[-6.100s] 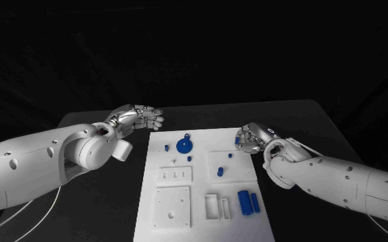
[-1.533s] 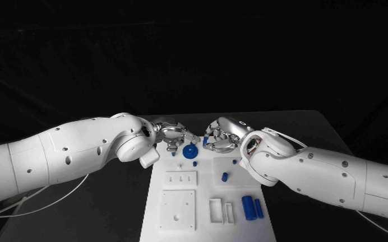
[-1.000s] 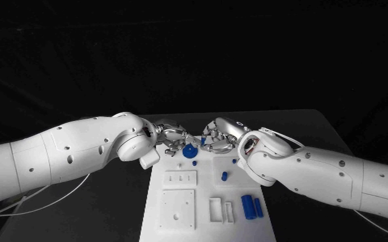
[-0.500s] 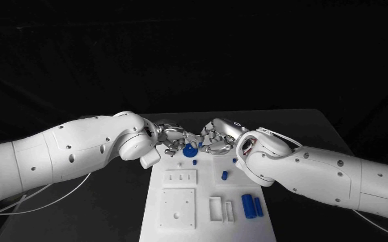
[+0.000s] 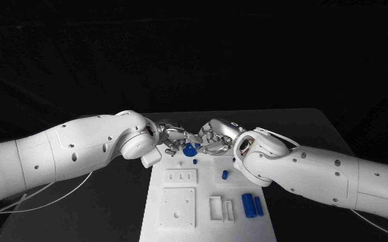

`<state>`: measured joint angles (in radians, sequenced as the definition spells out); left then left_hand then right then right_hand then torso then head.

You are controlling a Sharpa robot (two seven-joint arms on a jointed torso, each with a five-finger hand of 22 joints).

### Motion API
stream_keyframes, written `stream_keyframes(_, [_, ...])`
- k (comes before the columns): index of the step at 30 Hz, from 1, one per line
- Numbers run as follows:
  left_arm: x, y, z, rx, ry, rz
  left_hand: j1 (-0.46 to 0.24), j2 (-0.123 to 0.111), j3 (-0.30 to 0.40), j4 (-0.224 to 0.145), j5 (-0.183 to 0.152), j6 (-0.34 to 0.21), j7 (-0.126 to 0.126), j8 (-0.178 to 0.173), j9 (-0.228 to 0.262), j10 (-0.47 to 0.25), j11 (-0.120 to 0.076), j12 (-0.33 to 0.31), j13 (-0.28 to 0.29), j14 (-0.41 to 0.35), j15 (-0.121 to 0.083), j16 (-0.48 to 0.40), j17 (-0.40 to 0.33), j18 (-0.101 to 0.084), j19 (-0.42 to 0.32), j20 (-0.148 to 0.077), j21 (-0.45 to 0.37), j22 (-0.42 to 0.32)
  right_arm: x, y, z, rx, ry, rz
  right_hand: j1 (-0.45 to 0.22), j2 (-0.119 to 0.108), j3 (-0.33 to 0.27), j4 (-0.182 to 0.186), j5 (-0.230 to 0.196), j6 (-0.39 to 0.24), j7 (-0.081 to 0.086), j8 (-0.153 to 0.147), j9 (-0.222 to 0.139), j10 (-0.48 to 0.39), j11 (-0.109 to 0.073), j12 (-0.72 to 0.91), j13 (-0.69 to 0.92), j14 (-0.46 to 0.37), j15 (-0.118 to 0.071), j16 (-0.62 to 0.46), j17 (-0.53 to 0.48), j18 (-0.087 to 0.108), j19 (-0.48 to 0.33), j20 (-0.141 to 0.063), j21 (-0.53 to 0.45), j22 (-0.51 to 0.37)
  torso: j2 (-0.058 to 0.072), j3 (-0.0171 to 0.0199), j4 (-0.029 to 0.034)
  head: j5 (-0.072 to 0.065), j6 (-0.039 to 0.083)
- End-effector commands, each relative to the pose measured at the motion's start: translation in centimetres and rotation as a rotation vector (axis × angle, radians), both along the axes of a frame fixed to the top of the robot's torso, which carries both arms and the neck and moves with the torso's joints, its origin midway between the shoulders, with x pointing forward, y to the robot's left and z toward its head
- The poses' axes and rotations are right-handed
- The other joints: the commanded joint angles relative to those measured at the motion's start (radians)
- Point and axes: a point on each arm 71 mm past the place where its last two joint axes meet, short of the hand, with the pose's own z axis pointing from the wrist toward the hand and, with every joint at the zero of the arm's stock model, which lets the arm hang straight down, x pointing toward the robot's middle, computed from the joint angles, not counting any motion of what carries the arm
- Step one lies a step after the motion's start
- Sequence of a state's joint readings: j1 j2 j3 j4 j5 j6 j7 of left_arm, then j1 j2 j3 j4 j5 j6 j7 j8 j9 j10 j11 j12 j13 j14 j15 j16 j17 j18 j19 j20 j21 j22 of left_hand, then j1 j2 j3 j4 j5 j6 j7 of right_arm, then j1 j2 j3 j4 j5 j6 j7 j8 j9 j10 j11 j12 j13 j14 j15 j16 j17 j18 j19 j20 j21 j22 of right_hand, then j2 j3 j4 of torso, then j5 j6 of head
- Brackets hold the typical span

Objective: Assemble the parts on the task board

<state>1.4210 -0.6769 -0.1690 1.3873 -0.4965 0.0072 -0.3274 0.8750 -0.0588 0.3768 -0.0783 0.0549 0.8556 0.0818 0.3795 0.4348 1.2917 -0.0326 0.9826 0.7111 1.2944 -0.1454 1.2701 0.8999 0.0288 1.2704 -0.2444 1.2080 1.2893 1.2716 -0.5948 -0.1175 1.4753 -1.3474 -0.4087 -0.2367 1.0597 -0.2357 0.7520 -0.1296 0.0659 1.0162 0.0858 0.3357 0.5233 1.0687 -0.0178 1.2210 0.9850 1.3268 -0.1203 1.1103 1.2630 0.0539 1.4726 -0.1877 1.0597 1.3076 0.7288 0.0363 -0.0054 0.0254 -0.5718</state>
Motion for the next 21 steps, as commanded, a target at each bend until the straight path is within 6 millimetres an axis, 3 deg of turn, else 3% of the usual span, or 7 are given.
stream_keyframes(1, [-0.1,-0.42,0.0,0.011,0.008,-0.016,-0.001,0.018,0.003,-0.001,0.0,-0.001,0.0,-0.004,0.002,0.005,-0.002,0.003,0.003,0.005,-0.001,0.007,0.002,0.233,-0.008,-0.001,0.006,0.002,-0.14,0.29,-0.04,-0.013,0.003,0.018,-0.001,0.014,-0.002,-0.002,0.006,0.01,0.004,0.001,0.001,0.003,-0.003,-0.005,0.001,-0.004,-0.007,0.001,0.001,0.204,0.021,-0.019,0.001,0.016,0.0,0.0002,-0.0004,0.003,-0.002])
stream_keyframes(9, [-0.09,-0.54,0.0,0.012,0.006,-0.021,0.02,0.038,0.001,-0.022,0.003,0.005,-0.001,-0.003,0.007,0.004,-0.003,0.003,0.01,0.004,-0.001,0.009,0.006,0.233,-0.013,-0.001,0.013,0.005,-0.18,0.53,-0.08,-0.015,0.006,0.024,-0.003,0.014,-0.004,-0.002,0.007,0.01,0.005,0.0,0.001,0.003,-0.003,-0.005,0.002,-0.004,-0.007,0.0,0.001,0.204,0.02,-0.019,0.0,0.015,0.0,0.0002,0.0,0.003,-0.004])
stream_keyframes(21, [-0.07,-0.46,0.04,0.011,-0.001,-0.022,0.055,0.098,0.006,-0.069,0.036,0.023,-0.004,0.004,0.016,0.005,-0.006,0.0,0.021,0.003,-0.003,0.011,0.012,0.233,-0.022,0.0,0.023,0.008,-0.01,0.37,-0.25,-0.023,0.011,0.018,-0.004,0.015,-0.006,-0.002,0.006,0.01,0.005,0.0,0.0,0.003,-0.003,-0.006,0.003,-0.004,-0.007,0.001,0.001,0.204,0.02,-0.019,-0.001,0.015,0.001,0.0002,-0.0002,0.004,-0.006])
